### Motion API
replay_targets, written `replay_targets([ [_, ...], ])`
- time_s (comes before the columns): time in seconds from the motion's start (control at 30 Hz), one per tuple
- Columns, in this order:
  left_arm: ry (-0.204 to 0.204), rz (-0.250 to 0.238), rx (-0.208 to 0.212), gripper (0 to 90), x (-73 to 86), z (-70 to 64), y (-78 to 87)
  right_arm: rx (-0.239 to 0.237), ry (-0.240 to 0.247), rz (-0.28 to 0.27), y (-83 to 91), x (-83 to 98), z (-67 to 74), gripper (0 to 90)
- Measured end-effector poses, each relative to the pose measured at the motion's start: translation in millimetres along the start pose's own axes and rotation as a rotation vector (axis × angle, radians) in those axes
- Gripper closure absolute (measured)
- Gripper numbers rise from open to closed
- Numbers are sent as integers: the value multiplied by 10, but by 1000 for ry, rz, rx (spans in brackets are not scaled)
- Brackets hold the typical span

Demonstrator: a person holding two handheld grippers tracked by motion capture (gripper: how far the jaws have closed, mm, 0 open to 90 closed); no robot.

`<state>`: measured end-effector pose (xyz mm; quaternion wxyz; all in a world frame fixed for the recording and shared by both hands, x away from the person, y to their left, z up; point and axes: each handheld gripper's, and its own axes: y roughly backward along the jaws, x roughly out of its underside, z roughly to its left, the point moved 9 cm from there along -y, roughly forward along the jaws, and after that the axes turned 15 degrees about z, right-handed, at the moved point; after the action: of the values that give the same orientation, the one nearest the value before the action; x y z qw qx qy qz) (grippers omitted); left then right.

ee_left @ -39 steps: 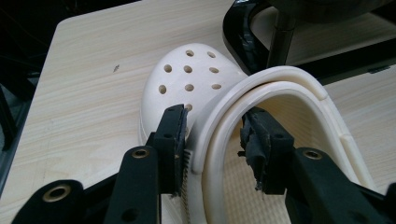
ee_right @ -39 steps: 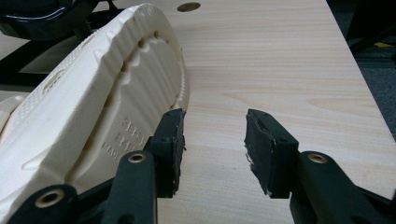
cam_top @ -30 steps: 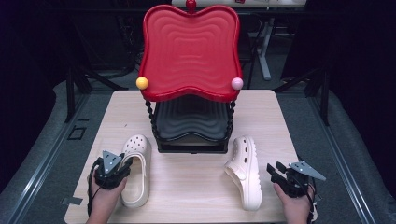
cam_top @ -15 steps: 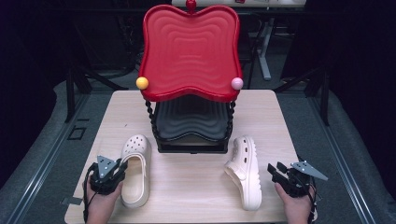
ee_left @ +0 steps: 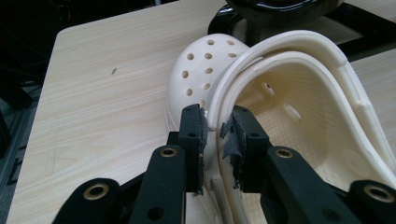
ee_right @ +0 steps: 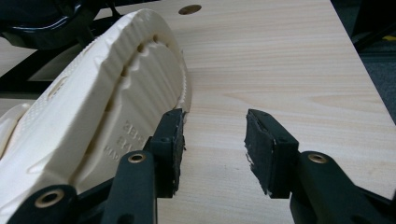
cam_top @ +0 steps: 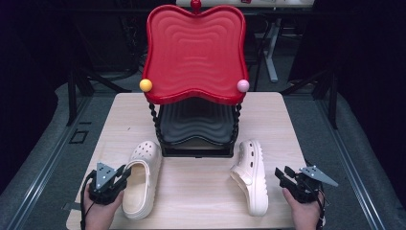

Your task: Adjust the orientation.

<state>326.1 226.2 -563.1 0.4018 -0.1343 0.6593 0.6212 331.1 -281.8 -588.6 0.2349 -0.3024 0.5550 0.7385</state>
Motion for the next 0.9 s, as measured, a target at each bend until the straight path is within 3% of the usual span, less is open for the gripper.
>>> replay_targets([
  [0.2,-15,17,-24,761,65,-12,4,8,34,-16,40,-21,68,570],
  [0.37,-14,52,-53,758,124,14,-79,-1,63,-33,143,-66,179,701],
  [0.43,2,53,-30,748,146,11,-107,-14,115,-55,236,-126,326,823],
  [0.5,11,48,-21,742,149,9,-111,-19,166,-78,298,-170,453,878],
  [0.53,11,48,-21,737,149,9,-111,-19,166,-78,298,-170,453,878],
  [0.57,16,42,1,731,151,7,-114,-24,212,-89,323,-197,591,897],
  [0.6,16,42,1,724,151,7,-114,-24,212,-89,323,-197,591,897],
  [0.63,13,42,7,718,152,9,-114,-31,270,-76,294,-191,736,898],
  [0.7,18,39,14,698,154,14,-116,-27,304,-64,241,-177,835,898],
  [0.73,29,29,23,698,148,12,-112,-27,304,-64,241,-177,835,898],
  [0.83,39,-4,40,612,118,28,-78,-6,383,-14,130,-125,954,899],
  [0.87,39,-4,40,600,118,28,-78,-6,383,-14,130,-125,954,899],
  [0.9,44,-3,37,589,127,40,-83,26,403,9,92,-103,940,900],
])
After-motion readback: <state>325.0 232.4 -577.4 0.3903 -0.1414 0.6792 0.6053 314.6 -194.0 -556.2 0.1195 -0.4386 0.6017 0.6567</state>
